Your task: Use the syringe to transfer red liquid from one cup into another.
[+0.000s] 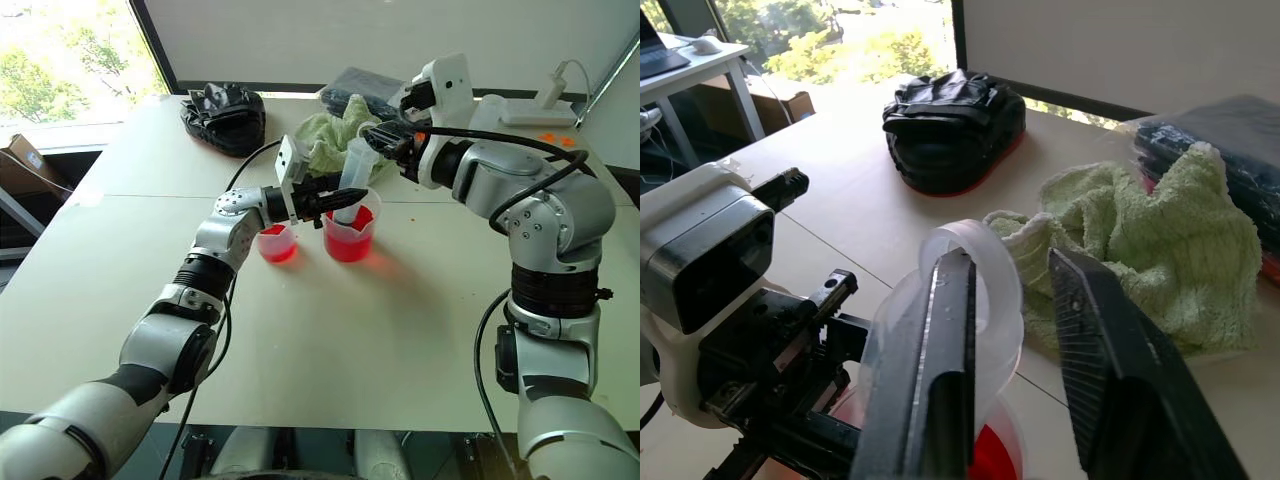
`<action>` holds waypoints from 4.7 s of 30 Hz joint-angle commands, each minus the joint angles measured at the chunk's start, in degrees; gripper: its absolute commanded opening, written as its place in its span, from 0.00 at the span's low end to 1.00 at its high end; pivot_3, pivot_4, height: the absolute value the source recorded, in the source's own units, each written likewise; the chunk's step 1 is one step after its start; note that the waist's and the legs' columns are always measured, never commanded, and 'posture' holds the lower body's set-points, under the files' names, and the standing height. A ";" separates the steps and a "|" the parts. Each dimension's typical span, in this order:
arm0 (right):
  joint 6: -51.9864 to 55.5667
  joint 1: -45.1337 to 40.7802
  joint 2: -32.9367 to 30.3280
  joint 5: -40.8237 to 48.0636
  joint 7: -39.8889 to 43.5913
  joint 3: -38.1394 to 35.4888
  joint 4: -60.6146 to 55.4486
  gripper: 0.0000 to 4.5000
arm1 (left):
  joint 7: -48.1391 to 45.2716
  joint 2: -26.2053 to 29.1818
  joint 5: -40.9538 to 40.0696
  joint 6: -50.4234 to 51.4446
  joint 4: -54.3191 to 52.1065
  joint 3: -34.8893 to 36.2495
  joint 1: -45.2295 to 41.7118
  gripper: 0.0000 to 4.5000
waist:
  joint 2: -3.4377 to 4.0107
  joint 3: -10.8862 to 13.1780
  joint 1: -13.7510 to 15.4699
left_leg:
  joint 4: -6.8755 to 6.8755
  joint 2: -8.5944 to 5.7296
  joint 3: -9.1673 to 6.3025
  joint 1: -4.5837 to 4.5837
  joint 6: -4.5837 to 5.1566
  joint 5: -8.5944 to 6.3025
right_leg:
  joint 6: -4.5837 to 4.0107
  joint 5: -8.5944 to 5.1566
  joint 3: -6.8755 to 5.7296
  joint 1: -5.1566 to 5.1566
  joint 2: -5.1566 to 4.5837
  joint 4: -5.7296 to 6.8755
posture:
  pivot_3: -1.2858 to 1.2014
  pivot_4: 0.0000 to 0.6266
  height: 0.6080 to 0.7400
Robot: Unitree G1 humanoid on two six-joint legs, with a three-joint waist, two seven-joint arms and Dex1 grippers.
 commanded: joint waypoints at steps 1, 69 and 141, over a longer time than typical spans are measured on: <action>-0.43 -1.11 -0.03 -2.48 -1.90 -1.53 -0.22 0.01 | -1.11 0.12 -1.00 -1.14 -3.10 0.07 -0.64 0.30 | 0.00 0.00 0.00 | 0.00 0.00 0.00 0.00 0.00 0.00 | 0.00 0.00 0.00 0.00 0.00 0.00 | 0.52 0.24 1.00; -9.87 -7.34 2.42 -7.04 -4.02 -6.91 4.13 0.01 | -3.26 -0.59 -4.19 0.96 -10.76 -1.52 5.15 0.30 | 0.00 0.00 -0.15 | -0.03 0.01 0.00 0.00 0.00 0.00 | 0.00 0.00 -0.01 0.00 0.00 -0.03 | 0.52 0.24 1.00; 4.33 0.33 -3.95 18.37 4.76 -18.01 0.03 0.88 | 1.19 0.65 -6.75 -3.22 -8.95 4.27 -0.85 0.30 | 0.00 0.00 0.05 | -0.09 0.04 0.00 -0.06 0.23 -0.13 | 0.00 0.00 -0.01 0.00 0.00 -0.17 | 0.52 0.24 1.00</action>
